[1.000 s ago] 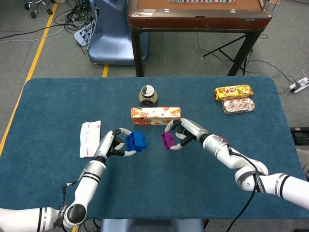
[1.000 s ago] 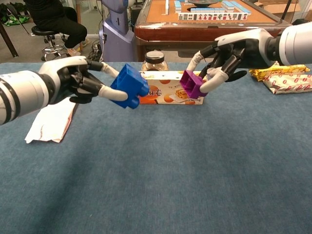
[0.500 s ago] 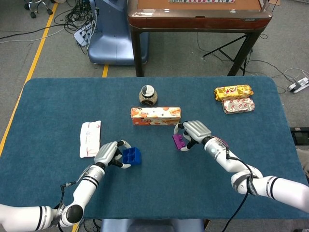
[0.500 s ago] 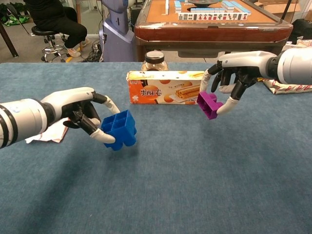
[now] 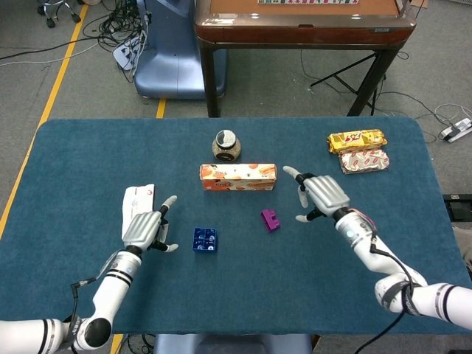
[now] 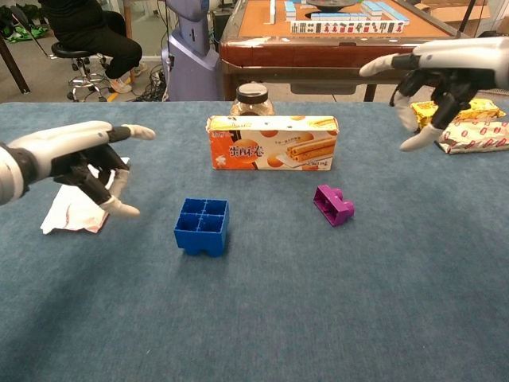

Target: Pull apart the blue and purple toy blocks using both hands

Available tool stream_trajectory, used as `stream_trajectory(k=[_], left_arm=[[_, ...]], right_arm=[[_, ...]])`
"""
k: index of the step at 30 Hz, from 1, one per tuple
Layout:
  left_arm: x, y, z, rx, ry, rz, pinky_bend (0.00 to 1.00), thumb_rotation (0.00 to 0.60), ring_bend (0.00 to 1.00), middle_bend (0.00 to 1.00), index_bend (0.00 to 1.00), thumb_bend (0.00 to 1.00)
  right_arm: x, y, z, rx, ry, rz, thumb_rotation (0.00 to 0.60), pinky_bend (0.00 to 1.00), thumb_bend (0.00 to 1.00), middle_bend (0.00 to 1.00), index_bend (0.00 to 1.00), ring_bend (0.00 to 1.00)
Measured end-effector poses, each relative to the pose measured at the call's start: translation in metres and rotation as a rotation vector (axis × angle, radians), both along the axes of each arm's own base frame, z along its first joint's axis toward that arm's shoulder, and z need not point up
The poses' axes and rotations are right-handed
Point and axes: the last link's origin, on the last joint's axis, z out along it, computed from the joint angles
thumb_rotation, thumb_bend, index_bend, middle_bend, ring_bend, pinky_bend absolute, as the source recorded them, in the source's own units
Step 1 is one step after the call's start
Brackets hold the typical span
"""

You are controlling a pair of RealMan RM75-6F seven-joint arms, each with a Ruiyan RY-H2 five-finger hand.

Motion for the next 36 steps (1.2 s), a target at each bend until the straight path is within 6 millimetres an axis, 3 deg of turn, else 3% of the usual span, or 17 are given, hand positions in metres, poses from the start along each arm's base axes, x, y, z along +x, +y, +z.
stream_trajectory(k=[3,7,9,12,18,25,36], left_arm=[[-0.015,-0.003,0.016,0.062,0.041,-0.017,0.73,0.6,0.45,0.31,0.0,0.0],[-0.043,-0.008,0.049,0.154,0.122,-0.029,0.6,0.6,0.34,0.22,0.01,0.0],[-0.056,-0.011,0.066,0.207,0.171,-0.044,0.55,0.6,0.31,0.2,0.09,0.0],[-0.071,-0.018,0.085,0.277,0.219,-0.07,0.53,0.6,0.3,0.2,0.18,0.0],[-0.108,-0.039,0.121,0.363,0.333,-0.095,0.5,0.6,0.3,0.21,0.23,0.0],[-0.143,-0.058,0.136,0.389,0.426,-0.089,0.49,0.6,0.3,0.23,0.28,0.0],[-0.174,-0.088,0.149,0.392,0.473,-0.043,0.49,0.6,0.3,0.25,0.29,0.0]], right_arm=[[-0.019,0.011,0.018,-0.058,0.048,0.002,0.6,0.53,0.0,0.28,0.0,0.4],[-0.049,0.029,0.044,-0.125,0.113,-0.027,0.6,0.43,0.0,0.2,0.0,0.26],[-0.06,0.037,0.051,-0.148,0.118,-0.047,0.6,0.39,0.0,0.17,0.0,0.22],[-0.078,0.05,0.06,-0.179,0.11,-0.079,0.6,0.35,0.0,0.17,0.0,0.21],[-0.111,0.074,0.076,-0.246,0.102,-0.127,0.6,0.35,0.0,0.17,0.01,0.21],[-0.143,0.107,0.095,-0.314,0.072,-0.193,0.6,0.35,0.0,0.18,0.06,0.21],[-0.163,0.148,0.12,-0.389,0.074,-0.241,0.6,0.35,0.0,0.19,0.08,0.21]])
